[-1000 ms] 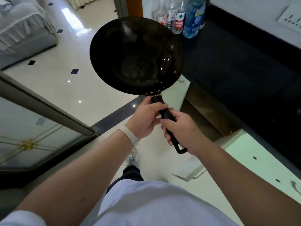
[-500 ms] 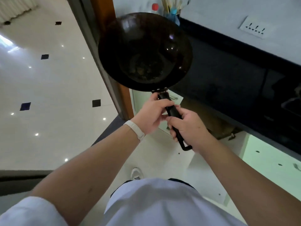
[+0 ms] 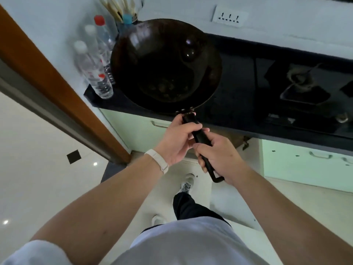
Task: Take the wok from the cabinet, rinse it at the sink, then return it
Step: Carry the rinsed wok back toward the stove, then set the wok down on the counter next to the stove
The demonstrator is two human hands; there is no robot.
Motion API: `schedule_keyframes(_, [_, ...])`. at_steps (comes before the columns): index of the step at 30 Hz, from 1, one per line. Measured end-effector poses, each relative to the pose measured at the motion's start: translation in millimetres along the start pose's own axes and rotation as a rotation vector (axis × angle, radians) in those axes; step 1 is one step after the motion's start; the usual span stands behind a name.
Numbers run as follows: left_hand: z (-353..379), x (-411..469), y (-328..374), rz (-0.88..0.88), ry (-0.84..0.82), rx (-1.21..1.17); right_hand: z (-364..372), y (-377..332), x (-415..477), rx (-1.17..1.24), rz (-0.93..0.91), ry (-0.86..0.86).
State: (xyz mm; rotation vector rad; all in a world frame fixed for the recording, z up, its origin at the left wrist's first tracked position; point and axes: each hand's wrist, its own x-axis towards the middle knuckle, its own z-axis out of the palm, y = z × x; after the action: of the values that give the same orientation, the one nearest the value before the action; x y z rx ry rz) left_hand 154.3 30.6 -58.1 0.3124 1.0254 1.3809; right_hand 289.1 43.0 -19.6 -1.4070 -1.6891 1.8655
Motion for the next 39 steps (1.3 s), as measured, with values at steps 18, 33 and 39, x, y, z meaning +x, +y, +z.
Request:
schedule_keyframes(18, [52, 173, 43, -0.236, -0.059, 0.078, -99, -22, 142, 0.120, 0.054, 0.074])
schedule_keyframes(33, [30, 263, 48, -0.553, -0.350, 0.220, -66, -11, 194, 0.271, 0.199, 0.449])
schedule_keyframes(39, [24, 288, 52, -0.623, -0.450, 0.340, -46, -13, 213, 0.366, 0.230, 0.596])
